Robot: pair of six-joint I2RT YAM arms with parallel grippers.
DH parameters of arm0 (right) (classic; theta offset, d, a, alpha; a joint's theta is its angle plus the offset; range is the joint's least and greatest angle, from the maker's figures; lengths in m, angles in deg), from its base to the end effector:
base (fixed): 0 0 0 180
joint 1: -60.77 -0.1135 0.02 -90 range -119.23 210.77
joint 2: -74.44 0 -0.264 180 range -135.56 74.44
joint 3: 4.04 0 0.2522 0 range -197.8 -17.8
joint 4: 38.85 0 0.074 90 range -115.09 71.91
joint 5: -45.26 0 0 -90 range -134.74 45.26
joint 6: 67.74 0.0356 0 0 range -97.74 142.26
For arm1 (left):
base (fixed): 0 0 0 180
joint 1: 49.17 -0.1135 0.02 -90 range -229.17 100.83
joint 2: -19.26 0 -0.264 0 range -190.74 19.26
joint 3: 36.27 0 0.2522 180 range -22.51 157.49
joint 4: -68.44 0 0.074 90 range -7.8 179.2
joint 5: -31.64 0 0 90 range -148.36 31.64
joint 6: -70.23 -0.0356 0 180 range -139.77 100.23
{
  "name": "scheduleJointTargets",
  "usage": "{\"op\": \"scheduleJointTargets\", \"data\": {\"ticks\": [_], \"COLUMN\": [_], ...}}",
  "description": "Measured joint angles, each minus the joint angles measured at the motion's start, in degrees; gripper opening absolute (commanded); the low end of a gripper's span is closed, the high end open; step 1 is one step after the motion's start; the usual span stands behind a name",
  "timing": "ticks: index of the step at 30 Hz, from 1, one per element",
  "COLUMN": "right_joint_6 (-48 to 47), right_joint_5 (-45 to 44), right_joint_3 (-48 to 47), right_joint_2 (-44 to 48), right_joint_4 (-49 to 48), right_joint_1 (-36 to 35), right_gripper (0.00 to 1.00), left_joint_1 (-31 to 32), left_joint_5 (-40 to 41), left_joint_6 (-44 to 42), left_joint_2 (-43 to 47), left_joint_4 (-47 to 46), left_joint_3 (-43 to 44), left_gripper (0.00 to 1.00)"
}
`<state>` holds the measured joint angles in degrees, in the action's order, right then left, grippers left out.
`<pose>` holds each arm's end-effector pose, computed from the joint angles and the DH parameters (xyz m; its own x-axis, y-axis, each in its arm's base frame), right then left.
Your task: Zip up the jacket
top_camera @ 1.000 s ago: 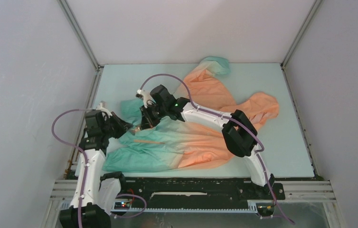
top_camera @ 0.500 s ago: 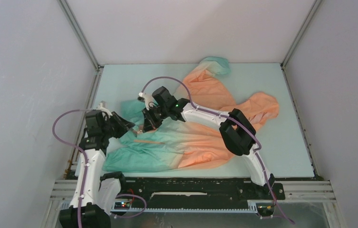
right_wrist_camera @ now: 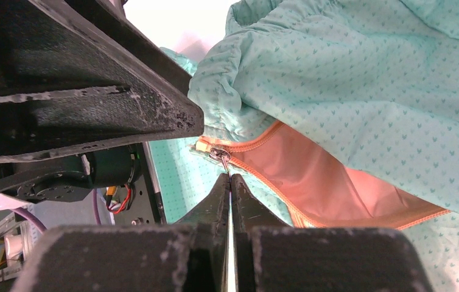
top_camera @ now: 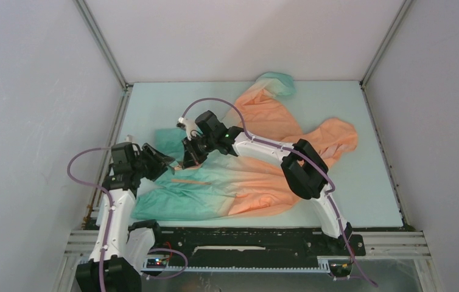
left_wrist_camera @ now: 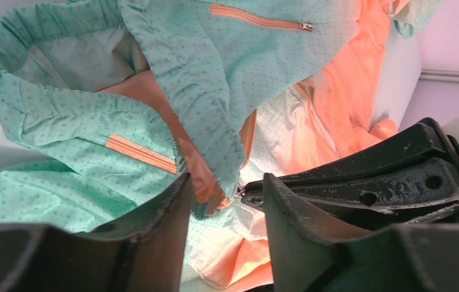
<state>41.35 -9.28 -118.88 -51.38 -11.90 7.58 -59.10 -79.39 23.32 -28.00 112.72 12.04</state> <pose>0.2850 0.4154 0.2162 -0.6510 -0.4253 -0.6288 -0.7549 0.2759 0.5950 0.1708 0.0169 0.2386 -0.5587 -0.7451 -0.3642 -0.3904 0.6237 -0.6772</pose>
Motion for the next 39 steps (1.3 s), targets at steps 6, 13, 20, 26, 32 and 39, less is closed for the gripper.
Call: {"op": "scheduleJointTargets", "data": {"ticks": [6, 13, 20, 26, 32, 39], "right_joint_6": [0.24, 0.42, 0.39, -0.90, -8.39, -17.25], "right_joint_5": [-0.61, -0.81, -0.90, -2.43, -3.80, -3.85], "right_joint_3": [0.00, 0.00, 0.00, -1.97, -12.00, -17.03], "right_joint_2": [0.00, 0.00, 0.00, 0.00, -2.10, -4.92], "right_joint_4": [-0.09, -0.09, -0.07, 2.67, 12.96, 20.04], "right_joint_1": [-0.33, -0.48, -0.48, -0.74, -1.07, -0.74], "right_gripper": [0.00, 0.00, 0.00, 0.00, 0.00, 0.00], "left_joint_1": [0.00, 0.22, 1.05, 1.14, 1.18, 1.99], "left_joint_5": [-0.83, -2.16, -3.26, -3.65, -3.56, -3.56], "left_joint_6": [2.12, 4.09, 4.98, 3.98, -3.50, -11.39], "left_joint_2": [-1.40, -2.16, -3.98, -2.71, 2.49, 4.44], "left_joint_4": [-1.22, -4.20, -6.34, -7.54, -7.10, -3.61], "left_joint_3": [-1.14, -2.58, -3.04, -3.06, -3.04, -1.55], "left_gripper": [0.43, 0.34, 0.02, 0.00, 0.00, 0.00]}}
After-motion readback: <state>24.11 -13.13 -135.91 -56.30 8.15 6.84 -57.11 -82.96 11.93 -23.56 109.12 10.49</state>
